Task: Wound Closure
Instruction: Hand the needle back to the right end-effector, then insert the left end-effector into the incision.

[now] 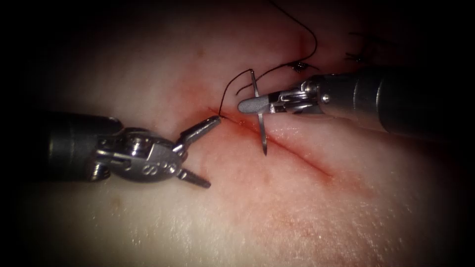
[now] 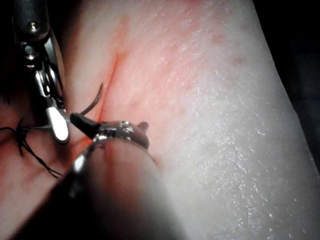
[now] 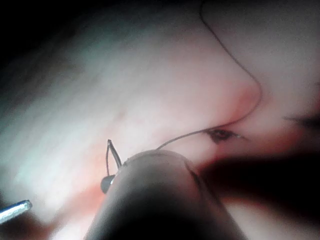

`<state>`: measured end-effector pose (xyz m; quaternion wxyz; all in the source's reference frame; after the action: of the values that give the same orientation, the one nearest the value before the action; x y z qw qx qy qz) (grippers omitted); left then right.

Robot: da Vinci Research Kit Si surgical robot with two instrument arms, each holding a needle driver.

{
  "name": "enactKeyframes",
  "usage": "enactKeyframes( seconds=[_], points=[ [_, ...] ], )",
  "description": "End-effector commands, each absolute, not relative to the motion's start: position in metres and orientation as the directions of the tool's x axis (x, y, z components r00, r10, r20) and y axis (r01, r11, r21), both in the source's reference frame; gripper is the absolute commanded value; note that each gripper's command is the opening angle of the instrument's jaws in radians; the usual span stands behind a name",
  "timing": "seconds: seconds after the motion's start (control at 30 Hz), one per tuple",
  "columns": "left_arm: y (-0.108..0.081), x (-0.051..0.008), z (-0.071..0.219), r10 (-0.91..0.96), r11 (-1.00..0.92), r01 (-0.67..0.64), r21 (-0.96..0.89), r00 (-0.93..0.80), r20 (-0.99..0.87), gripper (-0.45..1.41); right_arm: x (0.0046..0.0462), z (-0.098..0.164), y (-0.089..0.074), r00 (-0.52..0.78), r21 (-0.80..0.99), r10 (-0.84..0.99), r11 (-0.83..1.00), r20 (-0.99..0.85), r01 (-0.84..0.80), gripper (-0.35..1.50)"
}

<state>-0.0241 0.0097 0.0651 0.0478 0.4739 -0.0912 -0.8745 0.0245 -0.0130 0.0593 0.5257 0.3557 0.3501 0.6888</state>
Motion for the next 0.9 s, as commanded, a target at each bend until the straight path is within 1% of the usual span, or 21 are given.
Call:
enactKeyframes(
  seconds=[0.03,0.13,0.2,0.23,0.27,0.3,0.37,0.43,0.5,0.53,0.6,0.7,0.9],
  points=[
    [0.010,-0.0243,0.066,-0.133,-0.986,-0.017,0.167,-0.525,-0.841,0.44,0.0252,0.060,-0.013,-0.210,0.852,0.970,-0.208,0.119,-0.481,-0.35],
    [0.011,-0.0240,0.067,0.009,-0.997,-0.074,0.028,-0.464,-0.886,0.34,0.0247,0.059,-0.013,-0.246,0.856,0.961,-0.229,0.124,-0.463,-0.35],
    [0.012,-0.0239,0.068,0.111,-0.992,-0.101,-0.076,-0.410,-0.905,0.27,0.0245,0.059,-0.013,-0.249,0.862,0.965,-0.191,0.078,-0.470,-0.35],
    [0.012,-0.0237,0.069,0.169,-0.985,-0.099,-0.143,-0.362,-0.917,0.22,0.0242,0.059,-0.013,-0.250,0.877,0.968,-0.091,-0.034,-0.472,-0.35],
    [0.013,-0.0235,0.070,0.201,-0.979,-0.107,-0.175,-0.346,-0.916,0.16,0.0240,0.059,-0.013,-0.245,0.877,0.966,-0.049,-0.079,-0.478,-0.35],
    [0.014,-0.0231,0.071,0.257,-0.966,-0.102,-0.236,-0.336,-0.906,0.11,0.0237,0.059,-0.012,-0.240,0.868,0.957,0.025,-0.164,-0.496,-0.35],
    [0.014,-0.0226,0.073,0.290,-0.957,-0.096,-0.275,-0.373,-0.881,0.04,0.0235,0.059,-0.012,-0.251,0.863,0.942,0.072,-0.224,-0.500,-0.35],
    [0.014,-0.0222,0.074,0.301,-0.953,-0.090,-0.290,-0.408,-0.862,-0.06,0.0234,0.058,-0.012,-0.287,0.866,0.930,0.061,-0.230,-0.497,-0.35],
    [0.015,-0.0218,0.076,0.313,-0.942,-0.042,-0.334,-0.475,-0.823,-0.33,0.0234,0.058,-0.012,-0.320,0.860,0.918,0.043,-0.234,-0.508,-0.35],
    [0.015,-0.0218,0.076,0.316,-0.937,-0.032,-0.347,-0.494,-0.810,-0.38,0.0234,0.058,-0.012,-0.330,0.862,0.917,0.029,-0.225,-0.505,-0.35],
    [0.015,-0.0220,0.077,0.314,-0.933,-0.018,-0.359,-0.526,-0.790,-0.43,0.0233,0.058,-0.012,-0.370,0.871,0.909,-0.015,-0.193,-0.490,-0.35],
    [0.015,-0.0226,0.079,0.320,-0.931,-0.025,-0.364,-0.534,-0.782,-0.43,0.0237,0.057,-0.012,-0.371,0.903,0.920,-0.049,-0.126,-0.428,-0.35],
    [0.016,-0.0232,0.079,0.323,-0.931,-0.032,-0.364,-0.537,-0.779,-0.43,0.0242,0.052,-0.012,-0.386,0.929,0.920,-0.081,-0.070,-0.361,-0.35]
  ],
)
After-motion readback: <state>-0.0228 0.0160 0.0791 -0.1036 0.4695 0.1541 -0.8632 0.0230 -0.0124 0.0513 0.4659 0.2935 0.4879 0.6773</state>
